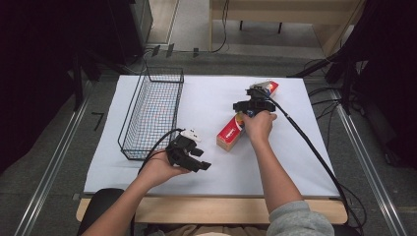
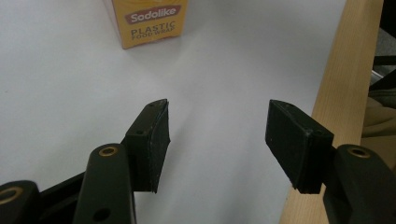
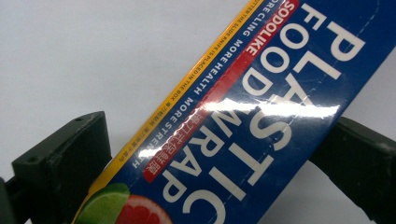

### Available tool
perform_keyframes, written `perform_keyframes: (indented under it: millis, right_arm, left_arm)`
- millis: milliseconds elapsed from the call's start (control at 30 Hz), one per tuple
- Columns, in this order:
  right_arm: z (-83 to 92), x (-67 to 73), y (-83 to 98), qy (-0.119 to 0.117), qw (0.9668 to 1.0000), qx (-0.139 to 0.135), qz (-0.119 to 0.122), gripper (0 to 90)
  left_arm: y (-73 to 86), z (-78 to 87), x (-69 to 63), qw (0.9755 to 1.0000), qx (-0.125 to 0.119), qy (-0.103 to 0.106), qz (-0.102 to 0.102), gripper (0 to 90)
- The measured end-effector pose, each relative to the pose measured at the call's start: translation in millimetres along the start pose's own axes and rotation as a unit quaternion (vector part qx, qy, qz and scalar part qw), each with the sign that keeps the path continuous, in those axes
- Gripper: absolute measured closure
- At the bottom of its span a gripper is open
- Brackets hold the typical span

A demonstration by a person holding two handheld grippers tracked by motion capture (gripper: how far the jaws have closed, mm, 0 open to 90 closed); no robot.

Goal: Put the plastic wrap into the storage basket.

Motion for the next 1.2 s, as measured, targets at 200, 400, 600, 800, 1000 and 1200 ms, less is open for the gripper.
perform_keyframes:
  millis: [200,400,600,800,1000,1200]
  right_arm:
    - [-9.4,-0.8,0.6,-0.002,0.9994,0.022,-0.028,0.0]
    - [-21.5,-2.8,6.7,0.007,0.9976,0.064,-0.025,0.6]
    - [-11.8,-4.6,4.0,-0.003,0.9975,0.068,-0.017,12.1]
    - [-7.0,0.1,5.1,-0.03,0.9963,0.08,-0.008,19.7]
    - [-3.0,1.8,7.7,-0.043,0.9938,0.102,0.014,32.2]
    - [0.4,-4.3,11.3,-0.009,0.9901,0.109,0.088,42.0]
  left_arm:
    - [-0.9,-0.4,0.3,1.0,-0.001,0.001,-0.001,40.9]
    - [-0.7,0.4,0.6,1.0,-0.002,0.0,0.002,40.9]
    - [-1.4,2.9,2.7,0.9999,-0.009,-0.001,0.009,40.9]
    - [-2.1,4.8,3.7,0.9999,-0.013,-0.004,0.006,41.0]
    - [-0.8,5.7,5.2,0.9999,-0.01,-0.007,0.007,41.0]
    - [-0.8,6.9,5.3,0.9998,-0.014,-0.007,0.008,41.2]
Point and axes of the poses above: each handheld gripper's, and its own axes: z roughly backward along the jaws, y roughly out of its underside, x roughly to its left, the point moved 10 cm from there along -z, roughly forward along the jaws
